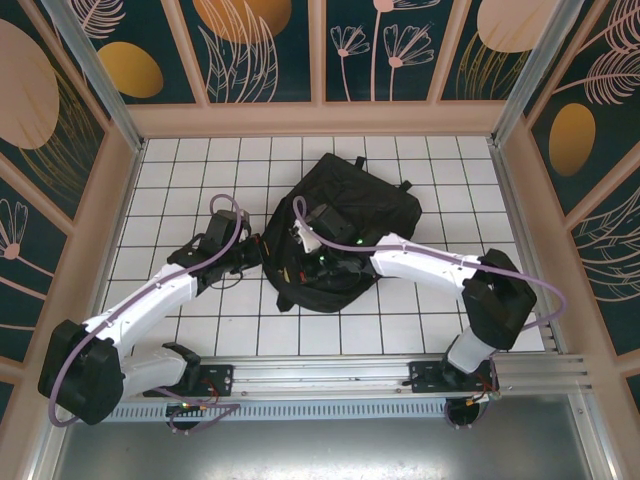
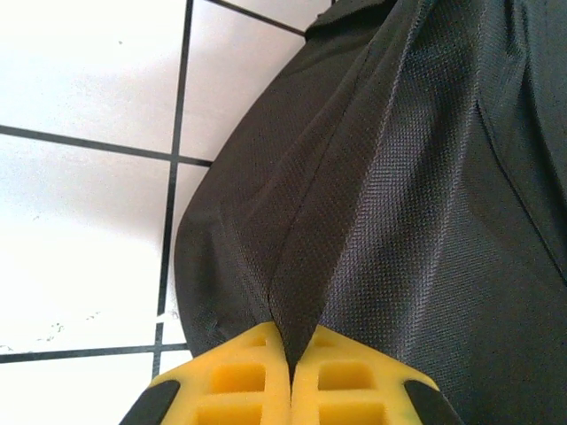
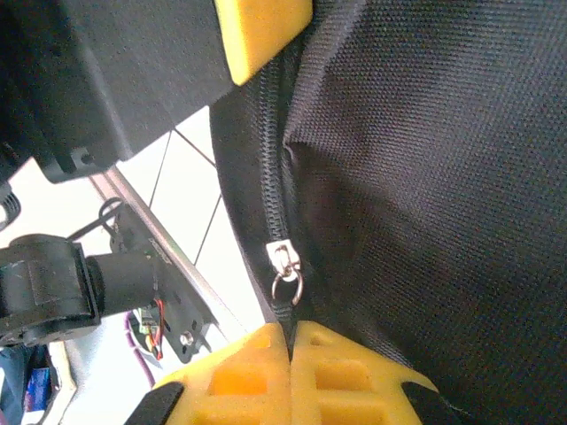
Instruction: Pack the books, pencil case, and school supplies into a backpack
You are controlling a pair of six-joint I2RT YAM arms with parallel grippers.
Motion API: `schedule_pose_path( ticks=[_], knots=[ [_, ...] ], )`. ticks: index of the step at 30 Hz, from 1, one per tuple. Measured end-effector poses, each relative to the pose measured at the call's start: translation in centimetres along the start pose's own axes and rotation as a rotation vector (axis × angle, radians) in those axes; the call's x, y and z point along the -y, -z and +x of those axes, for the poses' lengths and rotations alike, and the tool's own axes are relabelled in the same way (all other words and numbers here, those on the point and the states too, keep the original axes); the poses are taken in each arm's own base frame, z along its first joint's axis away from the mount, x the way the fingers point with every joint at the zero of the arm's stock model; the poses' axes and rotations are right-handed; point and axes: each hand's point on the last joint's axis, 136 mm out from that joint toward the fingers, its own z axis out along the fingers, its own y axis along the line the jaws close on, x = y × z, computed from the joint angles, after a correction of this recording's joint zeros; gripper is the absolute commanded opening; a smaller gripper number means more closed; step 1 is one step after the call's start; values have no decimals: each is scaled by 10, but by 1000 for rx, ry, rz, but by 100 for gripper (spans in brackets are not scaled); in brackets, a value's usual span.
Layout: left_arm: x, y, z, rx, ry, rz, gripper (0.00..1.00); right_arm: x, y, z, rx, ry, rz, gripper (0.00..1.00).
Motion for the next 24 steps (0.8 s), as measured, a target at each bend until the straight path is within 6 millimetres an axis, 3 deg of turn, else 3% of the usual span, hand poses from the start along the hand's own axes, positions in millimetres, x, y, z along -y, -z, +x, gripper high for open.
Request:
schedule_pose_path(
  ticks=[9, 18, 24],
  knots=[
    [7, 3, -1, -9, -5, 17, 0, 7, 20, 3, 25, 29, 10, 0],
    [-18, 5, -14, 54, 3, -96, 0, 26, 27, 52, -124, -40, 36, 0],
    [-25, 4, -15, 57, -7, -137, 0, 25, 28, 59, -156, -41, 22, 0]
  ],
)
